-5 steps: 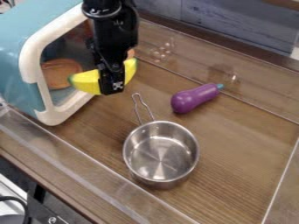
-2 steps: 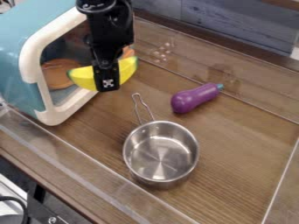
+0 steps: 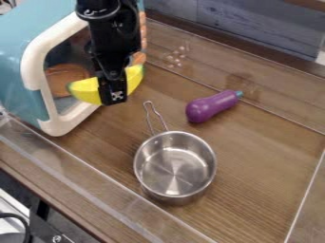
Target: Put the banana in the silver pot
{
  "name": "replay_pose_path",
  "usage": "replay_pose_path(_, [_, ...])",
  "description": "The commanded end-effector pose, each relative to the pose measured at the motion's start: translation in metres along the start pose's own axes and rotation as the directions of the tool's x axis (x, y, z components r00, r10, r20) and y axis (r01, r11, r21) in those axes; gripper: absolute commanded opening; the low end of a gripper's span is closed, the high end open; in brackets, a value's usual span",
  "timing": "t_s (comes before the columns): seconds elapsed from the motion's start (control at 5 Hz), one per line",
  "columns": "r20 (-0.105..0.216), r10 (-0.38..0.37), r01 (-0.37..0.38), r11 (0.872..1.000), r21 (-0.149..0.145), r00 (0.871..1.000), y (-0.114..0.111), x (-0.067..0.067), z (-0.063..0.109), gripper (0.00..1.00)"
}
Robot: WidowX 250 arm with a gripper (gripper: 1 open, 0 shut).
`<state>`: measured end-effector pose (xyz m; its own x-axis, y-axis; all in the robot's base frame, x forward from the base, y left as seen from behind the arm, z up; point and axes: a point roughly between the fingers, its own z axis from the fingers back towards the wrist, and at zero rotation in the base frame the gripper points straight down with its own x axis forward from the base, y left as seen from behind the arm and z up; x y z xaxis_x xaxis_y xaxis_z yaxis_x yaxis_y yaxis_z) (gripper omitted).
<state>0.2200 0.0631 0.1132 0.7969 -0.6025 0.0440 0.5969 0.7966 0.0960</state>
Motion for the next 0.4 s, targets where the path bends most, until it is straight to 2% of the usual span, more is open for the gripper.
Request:
replay_pose_path(0.0, [0.016, 0.066, -0.067, 0.997, 0.033, 0.998, 0.0013, 0.0067, 0.0052, 0.0])
replay_pose_path(0.2, [0.024, 0.05, -0.051, 0.998, 0.029, 0.998, -0.003, 0.0128, 0.0034, 0.0])
